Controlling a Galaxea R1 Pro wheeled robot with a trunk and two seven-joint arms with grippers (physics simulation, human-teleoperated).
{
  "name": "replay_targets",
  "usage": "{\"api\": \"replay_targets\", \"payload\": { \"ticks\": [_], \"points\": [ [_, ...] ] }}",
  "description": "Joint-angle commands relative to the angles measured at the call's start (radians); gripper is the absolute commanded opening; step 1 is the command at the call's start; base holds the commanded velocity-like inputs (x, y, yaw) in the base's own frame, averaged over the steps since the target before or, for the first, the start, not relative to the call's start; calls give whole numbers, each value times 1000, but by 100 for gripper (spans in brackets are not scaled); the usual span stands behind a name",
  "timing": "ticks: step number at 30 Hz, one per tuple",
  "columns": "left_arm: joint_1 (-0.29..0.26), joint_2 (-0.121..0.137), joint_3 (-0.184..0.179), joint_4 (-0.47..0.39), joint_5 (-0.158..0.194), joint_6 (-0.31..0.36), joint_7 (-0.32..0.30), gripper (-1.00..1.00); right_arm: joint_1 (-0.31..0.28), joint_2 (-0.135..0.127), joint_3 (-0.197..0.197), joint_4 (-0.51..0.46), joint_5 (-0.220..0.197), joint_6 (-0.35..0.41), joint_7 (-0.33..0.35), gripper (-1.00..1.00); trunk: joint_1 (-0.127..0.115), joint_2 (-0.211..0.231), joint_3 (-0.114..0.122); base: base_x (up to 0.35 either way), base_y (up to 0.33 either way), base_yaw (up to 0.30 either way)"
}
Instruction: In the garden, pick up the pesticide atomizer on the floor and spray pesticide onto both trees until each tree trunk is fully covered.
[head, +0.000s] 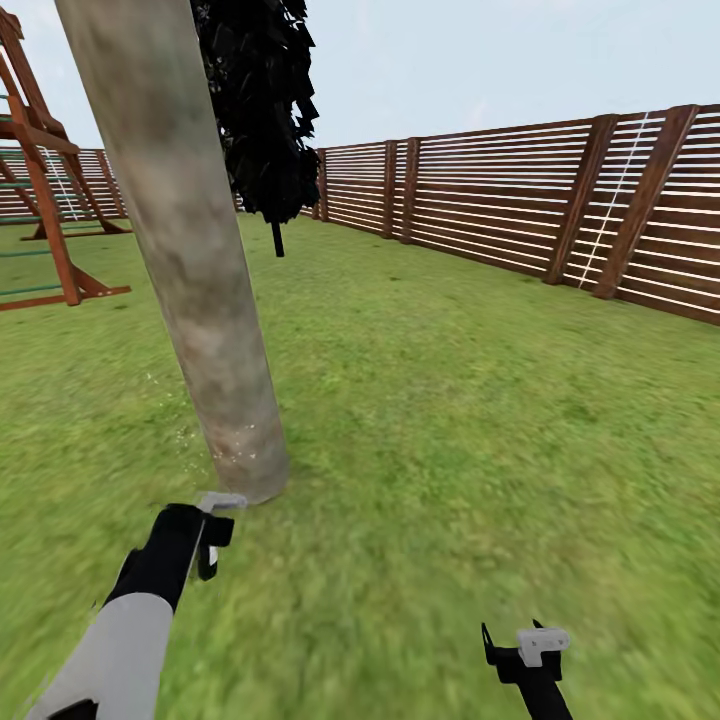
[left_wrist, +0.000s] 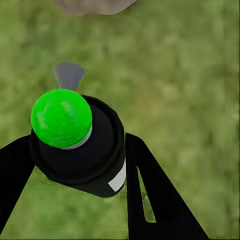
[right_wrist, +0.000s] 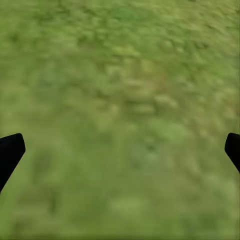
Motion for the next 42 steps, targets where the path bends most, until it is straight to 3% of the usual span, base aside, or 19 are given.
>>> {"api": "replay_targets", "payload": {
  "ticks": [1,2,5,6,8,9,11,13,16,18,21,23,27,29,32,35,37,40,42],
  "points": [
    [0,-28,-1,0,-14,-2,1,-100,0,0,0,0,0,0,0,100,0,0,0,0,0,0],
    [0,-62,-3,0,-16,-1,1,-100,0,0,0,0,0,0,0,100,0,0,0,0,0,0],
    [-2,-66,-3,0,-20,-2,2,-100,0,0,0,0,1,0,0,100,0,0,0,0,0,0],
    [-2,-53,3,-4,-22,-1,4,-100,0,0,0,0,1,0,0,100,0,0,0,0,0,0],
    [-2,17,7,-6,-18,-1,3,-100,0,0,0,0,0,0,0,100,0,0,0,0,0,0],
    [-2,37,7,-7,-17,-1,3,-100,0,0,0,0,0,0,0,100,0,0,0,0,0,0],
    [-1,48,1,-9,-20,-1,4,-100,0,0,0,0,0,0,0,100,0,0,0,0,0,0],
    [0,38,-1,-2,-16,-1,5,-100,0,0,0,0,0,0,0,100,0,0,0,0,0,0],
    [0,-2,-1,1,-18,-2,5,-100,0,0,0,0,0,0,0,100,0,0,0,194,0,0],
    [1,-54,-1,1,-18,-1,6,-100,0,0,0,0,0,0,0,100,0,0,0,323,0,0],
    [3,-67,-2,1,-17,-1,5,-100,0,0,0,0,0,0,0,100,0,0,0,205,0,0],
    [5,-52,3,1,-19,-1,5,-100,0,0,0,0,0,0,0,100,0,0,0,24,0,0],
    [25,30,5,3,-20,1,4,-100,0,0,0,0,0,0,0,100,0,0,0,3,0,0],
    [44,46,2,3,-20,0,3,-100,0,0,0,0,0,0,0,100,0,0,0,0,0,0],
    [61,27,-3,2,-18,1,3,-100,0,0,0,0,1,0,0,100,0,0,0,0,0,0],
    [61,-39,-19,1,-21,2,4,-100,0,0,0,0,1,0,0,100,0,0,0,0,0,0],
    [57,-74,-61,-7,-20,13,6,-100,0,0,0,0,1,0,0,100,0,0,0,0,0,0],
    [49,-76,-78,-13,-21,38,6,-100,0,0,0,0,1,0,0,100,0,0,0,0,0,0],
    [52,-58,-73,-22,-23,42,6,-100,0,0,0,0,0,0,0,100,0,0,0,0,0,0]
  ]
}}
